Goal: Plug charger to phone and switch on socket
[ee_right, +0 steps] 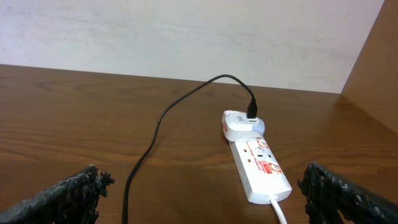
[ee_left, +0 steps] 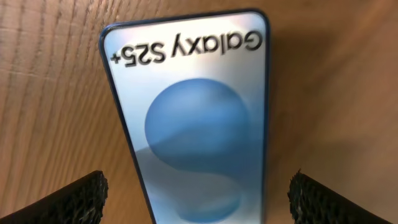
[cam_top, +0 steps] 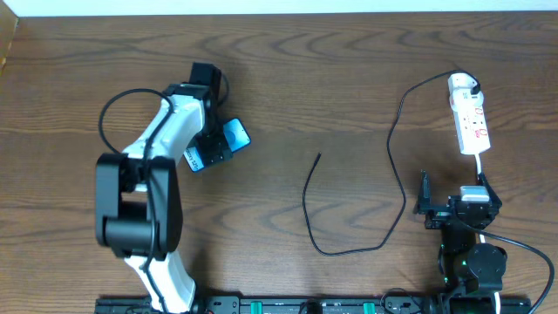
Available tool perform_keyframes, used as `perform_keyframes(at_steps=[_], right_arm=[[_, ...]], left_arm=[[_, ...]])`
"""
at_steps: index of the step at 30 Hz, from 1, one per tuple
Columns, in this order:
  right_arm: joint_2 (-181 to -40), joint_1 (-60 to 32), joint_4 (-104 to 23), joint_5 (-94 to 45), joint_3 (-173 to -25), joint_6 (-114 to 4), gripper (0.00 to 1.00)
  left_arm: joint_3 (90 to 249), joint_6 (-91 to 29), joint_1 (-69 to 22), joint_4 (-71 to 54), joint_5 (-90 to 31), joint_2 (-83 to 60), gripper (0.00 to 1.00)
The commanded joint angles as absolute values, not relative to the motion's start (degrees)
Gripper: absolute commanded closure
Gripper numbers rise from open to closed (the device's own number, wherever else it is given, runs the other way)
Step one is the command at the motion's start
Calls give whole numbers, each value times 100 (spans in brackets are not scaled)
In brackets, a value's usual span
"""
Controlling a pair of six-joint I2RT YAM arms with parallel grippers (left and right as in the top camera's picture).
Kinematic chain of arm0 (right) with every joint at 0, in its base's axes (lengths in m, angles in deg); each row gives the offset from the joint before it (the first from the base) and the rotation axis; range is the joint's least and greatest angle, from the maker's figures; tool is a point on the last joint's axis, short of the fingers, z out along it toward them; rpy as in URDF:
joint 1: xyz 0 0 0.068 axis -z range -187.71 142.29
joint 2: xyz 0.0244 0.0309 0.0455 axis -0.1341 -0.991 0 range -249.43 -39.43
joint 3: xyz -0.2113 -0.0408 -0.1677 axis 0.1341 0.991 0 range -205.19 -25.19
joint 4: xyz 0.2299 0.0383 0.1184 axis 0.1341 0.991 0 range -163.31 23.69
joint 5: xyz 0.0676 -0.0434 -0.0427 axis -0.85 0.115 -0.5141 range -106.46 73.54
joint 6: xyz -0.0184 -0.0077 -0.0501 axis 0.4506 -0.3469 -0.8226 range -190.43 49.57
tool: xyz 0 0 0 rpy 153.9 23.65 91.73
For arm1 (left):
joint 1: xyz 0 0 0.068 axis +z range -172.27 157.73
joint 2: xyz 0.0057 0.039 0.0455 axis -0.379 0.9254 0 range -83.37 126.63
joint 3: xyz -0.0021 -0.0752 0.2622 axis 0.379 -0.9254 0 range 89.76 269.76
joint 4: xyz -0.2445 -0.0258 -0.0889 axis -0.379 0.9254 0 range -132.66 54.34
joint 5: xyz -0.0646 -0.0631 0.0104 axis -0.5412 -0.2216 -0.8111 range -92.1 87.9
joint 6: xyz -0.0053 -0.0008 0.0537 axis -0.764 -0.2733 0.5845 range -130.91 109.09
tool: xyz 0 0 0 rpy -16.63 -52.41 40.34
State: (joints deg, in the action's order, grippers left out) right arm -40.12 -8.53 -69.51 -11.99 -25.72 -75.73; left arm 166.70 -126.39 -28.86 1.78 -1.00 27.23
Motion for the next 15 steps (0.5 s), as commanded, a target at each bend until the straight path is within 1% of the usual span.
perform_keyframes(at_steps=[1, 9, 13, 15], right_arm=[[-3981, -840, -6945, -1214, -2551, -7649, 1], [-3981, -840, -6945, -1214, -2551, -7649, 1], [-3981, -840, -6945, -1214, -2551, -7649, 1], [-3981, -840, -6945, -1214, -2551, -7649, 1]], left_arm=[[16670, -12604, -2873, 222, 176, 2372, 7], [16670, -12574, -2873, 220, 7, 2299, 7], [16670, -11769, -2873, 41, 10, 2291, 7], [16670, -11042, -2873, -66, 10, 2291, 7]])
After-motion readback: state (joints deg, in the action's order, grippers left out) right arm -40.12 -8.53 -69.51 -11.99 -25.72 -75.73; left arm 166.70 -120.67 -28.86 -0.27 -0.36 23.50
